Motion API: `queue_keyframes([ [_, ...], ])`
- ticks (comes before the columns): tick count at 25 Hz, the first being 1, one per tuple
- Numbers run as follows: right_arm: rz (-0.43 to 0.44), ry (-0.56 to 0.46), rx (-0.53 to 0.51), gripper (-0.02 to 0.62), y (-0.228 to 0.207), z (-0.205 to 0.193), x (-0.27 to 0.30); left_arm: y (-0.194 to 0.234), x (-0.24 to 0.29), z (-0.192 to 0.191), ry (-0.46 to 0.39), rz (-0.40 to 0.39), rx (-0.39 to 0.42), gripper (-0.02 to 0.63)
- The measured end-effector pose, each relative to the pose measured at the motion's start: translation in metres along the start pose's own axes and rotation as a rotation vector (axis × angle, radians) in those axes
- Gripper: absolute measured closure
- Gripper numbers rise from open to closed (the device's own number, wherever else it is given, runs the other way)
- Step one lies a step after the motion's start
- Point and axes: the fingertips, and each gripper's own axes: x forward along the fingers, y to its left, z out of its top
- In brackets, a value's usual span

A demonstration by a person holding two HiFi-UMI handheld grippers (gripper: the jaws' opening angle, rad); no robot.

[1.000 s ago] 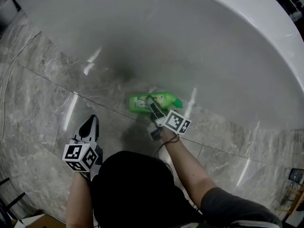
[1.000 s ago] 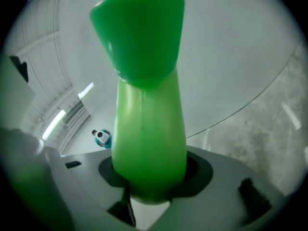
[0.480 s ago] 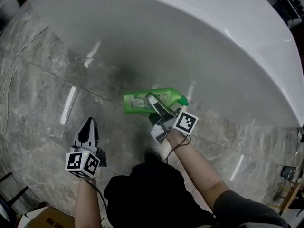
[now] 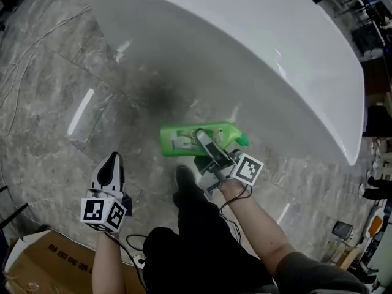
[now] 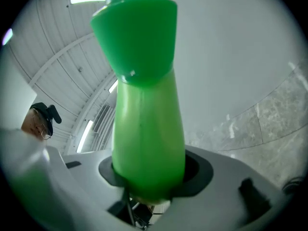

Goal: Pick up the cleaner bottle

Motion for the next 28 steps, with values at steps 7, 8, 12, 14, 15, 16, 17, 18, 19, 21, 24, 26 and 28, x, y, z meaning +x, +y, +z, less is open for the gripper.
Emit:
queue_keyframes([
  [7, 0.021, 0.073, -0.026, 0.398, 0.131, -0.049, -0.03, -0.047, -0.115, 0.059, -0.021, 0.015, -0.007, 0.591],
  [8, 0.023, 0.074, -0.016, 0.397, 0.143, -0.052, -0.032, -0.054, -0.124, 0.065, -0.022, 0.012, -0.009, 0.591],
  [12, 0.002, 0.046, 0.034, 0.399, 0.199, -0.075, -0.064, -0.098, -0.181, 0.078, -0.021, -0.041, -0.019, 0.591],
  [14, 0.006, 0.033, 0.033, 0.397, 0.238, -0.088, -0.078, -0.119, -0.218, 0.093, -0.026, -0.066, -0.018, 0.591],
  [15, 0.005, 0.025, 0.038, 0.398, 0.256, -0.094, -0.085, -0.128, -0.235, 0.101, -0.028, -0.075, -0.018, 0.591],
  [16, 0.0, 0.017, 0.047, 0.397, 0.272, -0.101, -0.093, -0.135, -0.252, 0.107, -0.028, -0.082, -0.021, 0.591],
  [17, -0.011, 0.011, 0.058, 0.397, 0.286, -0.107, -0.104, -0.143, -0.267, 0.111, -0.025, -0.089, -0.027, 0.591],
  [18, -0.024, 0.007, 0.069, 0.397, 0.298, -0.113, -0.116, -0.151, -0.282, 0.113, -0.021, -0.096, -0.035, 0.591],
  [19, -0.036, 0.004, 0.078, 0.398, 0.31, -0.117, -0.128, -0.157, -0.295, 0.115, -0.015, -0.101, -0.041, 0.591],
  [21, -0.055, 0.002, 0.084, 0.397, 0.33, -0.125, -0.151, -0.168, -0.316, 0.119, -0.002, -0.112, -0.043, 0.591],
  [24, -0.076, 0.003, 0.079, 0.397, 0.351, -0.129, -0.182, -0.183, -0.338, 0.127, 0.003, -0.125, -0.018, 0.591],
  [26, -0.075, 0.008, 0.065, 0.397, 0.363, -0.125, -0.2, -0.195, -0.348, 0.135, -0.006, -0.127, 0.002, 0.591],
  [28, -0.065, 0.014, 0.044, 0.397, 0.374, -0.121, -0.215, -0.207, -0.357, 0.142, -0.02, -0.121, 0.01, 0.591],
])
